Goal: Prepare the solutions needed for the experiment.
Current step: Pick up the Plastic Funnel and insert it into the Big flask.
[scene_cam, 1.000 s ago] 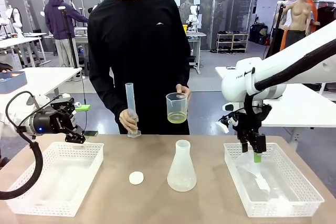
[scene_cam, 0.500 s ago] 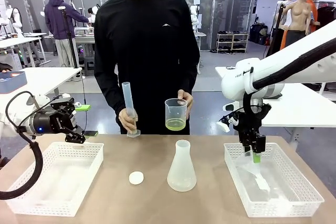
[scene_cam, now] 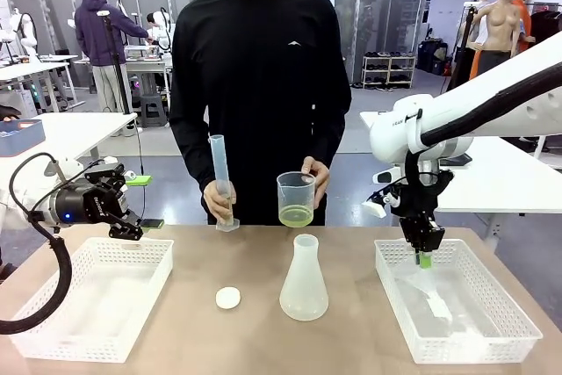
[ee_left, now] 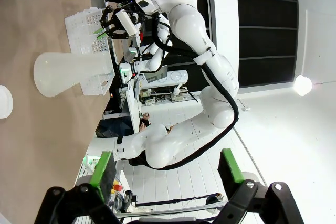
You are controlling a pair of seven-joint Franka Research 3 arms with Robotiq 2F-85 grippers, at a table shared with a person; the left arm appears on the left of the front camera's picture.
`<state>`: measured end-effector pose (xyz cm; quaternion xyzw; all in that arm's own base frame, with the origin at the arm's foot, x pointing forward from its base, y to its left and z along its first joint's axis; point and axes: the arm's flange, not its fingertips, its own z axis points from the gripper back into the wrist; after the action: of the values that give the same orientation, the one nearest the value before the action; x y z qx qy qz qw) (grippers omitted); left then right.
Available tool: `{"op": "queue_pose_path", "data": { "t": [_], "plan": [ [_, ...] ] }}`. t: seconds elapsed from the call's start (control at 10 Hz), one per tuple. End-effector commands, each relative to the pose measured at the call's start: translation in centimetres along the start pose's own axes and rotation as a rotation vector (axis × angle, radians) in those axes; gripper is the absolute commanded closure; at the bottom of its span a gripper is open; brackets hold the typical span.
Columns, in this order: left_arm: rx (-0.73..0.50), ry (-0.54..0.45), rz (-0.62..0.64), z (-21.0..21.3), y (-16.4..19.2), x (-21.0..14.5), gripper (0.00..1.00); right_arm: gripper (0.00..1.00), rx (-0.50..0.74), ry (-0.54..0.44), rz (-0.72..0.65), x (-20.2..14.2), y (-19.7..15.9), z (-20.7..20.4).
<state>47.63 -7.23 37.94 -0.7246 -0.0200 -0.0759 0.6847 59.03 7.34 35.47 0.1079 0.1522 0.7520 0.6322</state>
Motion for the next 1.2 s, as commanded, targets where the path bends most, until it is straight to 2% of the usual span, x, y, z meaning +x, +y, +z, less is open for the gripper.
{"op": "queue_pose_path", "data": {
  "t": [0.0, 0.3, 0.5, 0.7, 1.1],
  "plan": [
    [-0.008, -0.006, 0.004, 0.0, -0.2, -0.1, 0.00, 1.00, 0.032, -0.005, 0.043, -0.7, -1.0, 0.3],
    [-0.008, -0.006, 0.004, 0.0, -0.2, -0.1, 0.00, 1.00, 0.029, -0.004, 0.018, -0.9, -0.7, 0.2],
    [-0.008, -0.006, 0.004, 0.0, -0.2, -0.1, 0.00, 1.00, -0.113, 0.067, -0.021, 0.6, 1.7, 2.3],
    [-0.008, -0.006, 0.004, 0.0, -0.2, -0.1, 0.00, 1.00, -0.258, 0.123, -0.142, 1.7, 5.0, 5.7],
    [-0.008, -0.006, 0.004, 0.0, -0.2, -0.1, 0.00, 1.00, -0.528, 0.172, -0.284, 3.9, 11.7, 10.9]
  ]
}}
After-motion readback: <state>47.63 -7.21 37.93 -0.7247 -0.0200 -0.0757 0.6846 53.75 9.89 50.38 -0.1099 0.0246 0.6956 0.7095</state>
